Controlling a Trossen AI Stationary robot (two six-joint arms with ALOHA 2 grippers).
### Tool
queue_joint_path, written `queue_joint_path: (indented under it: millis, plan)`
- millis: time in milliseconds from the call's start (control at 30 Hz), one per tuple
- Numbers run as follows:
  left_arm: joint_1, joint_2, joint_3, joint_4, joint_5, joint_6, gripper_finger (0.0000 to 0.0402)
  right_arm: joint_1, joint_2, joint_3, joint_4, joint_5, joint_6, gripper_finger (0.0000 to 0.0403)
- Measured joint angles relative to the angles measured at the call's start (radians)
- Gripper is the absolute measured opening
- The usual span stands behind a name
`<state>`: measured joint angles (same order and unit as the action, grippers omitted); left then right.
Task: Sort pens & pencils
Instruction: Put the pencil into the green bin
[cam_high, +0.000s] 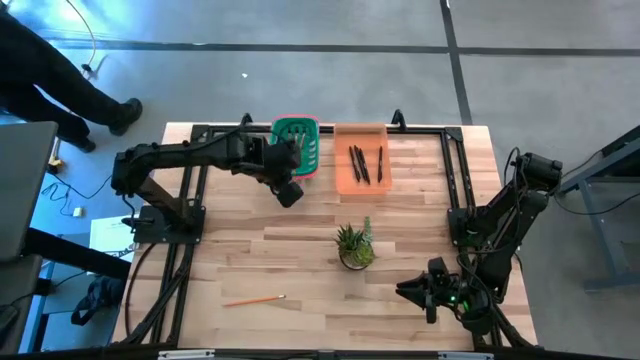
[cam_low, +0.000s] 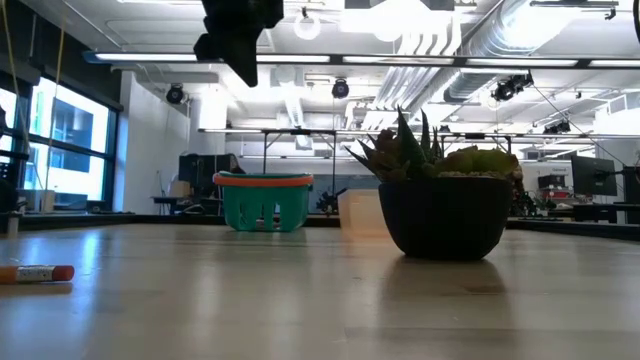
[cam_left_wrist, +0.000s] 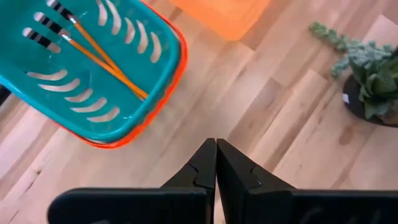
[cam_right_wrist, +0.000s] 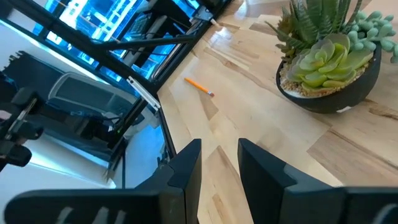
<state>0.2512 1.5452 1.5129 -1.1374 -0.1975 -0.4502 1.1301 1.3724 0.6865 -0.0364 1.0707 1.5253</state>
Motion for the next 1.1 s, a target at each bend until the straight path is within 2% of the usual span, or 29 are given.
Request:
queue_joint_path:
  millis: [167, 667, 1100]
  plan:
    - [-0.056, 0.0, 0.0, 0.0, -0.038, -0.03, 0.0001, 0.001, 0.0, 0.0, 0.002, -0.01, 0.0, 0.0096]
    - [-0.251, 0.0, -0.001, -0.051, -0.041, -0.076, 0.0001, 0.001, 0.0, 0.0, 0.003, -0.032, -0.007, 0.0096]
    - [-0.449, 0.0, -0.064, -0.062, -0.061, -0.149, 0.0001, 0.001, 0.0, 0.0, 0.003, -0.031, -0.024, 0.0096]
